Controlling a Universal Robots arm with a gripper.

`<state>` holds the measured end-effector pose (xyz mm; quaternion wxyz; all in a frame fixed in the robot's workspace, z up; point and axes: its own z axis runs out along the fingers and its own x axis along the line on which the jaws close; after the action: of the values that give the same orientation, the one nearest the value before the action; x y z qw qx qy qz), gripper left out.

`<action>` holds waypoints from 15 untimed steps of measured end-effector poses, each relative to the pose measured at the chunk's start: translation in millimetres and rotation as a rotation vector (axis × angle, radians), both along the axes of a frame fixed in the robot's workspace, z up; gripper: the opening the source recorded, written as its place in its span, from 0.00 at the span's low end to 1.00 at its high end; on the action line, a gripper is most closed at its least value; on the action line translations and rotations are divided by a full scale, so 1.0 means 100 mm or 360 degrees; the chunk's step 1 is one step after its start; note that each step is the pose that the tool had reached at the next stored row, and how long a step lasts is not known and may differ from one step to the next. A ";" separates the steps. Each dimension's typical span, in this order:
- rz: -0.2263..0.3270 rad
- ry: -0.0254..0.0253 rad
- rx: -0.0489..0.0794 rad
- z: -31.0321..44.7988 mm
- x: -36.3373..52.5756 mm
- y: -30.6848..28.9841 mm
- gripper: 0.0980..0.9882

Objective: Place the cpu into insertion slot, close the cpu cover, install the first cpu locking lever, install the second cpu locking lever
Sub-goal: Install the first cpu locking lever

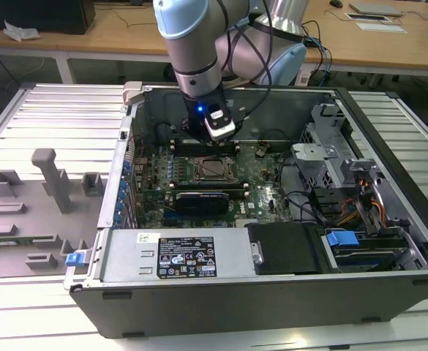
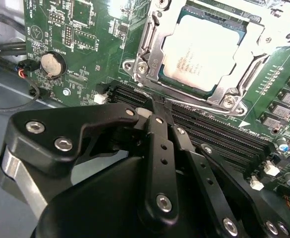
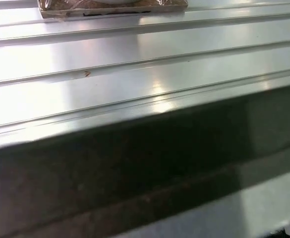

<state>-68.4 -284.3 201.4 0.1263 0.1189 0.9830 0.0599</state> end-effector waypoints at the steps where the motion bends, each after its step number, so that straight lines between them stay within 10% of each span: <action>1: -0.0004 0.00000 -0.0001 -0.007 0.000 0.000 0.01; 11: -0.0029 0.00000 -0.0015 -0.063 0.000 0.000 0.01; 15: -0.0029 -0.00002 -0.0015 0.028 0.000 0.001 0.01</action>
<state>-68.4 -284.3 204.2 0.1275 0.1272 0.9822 0.0542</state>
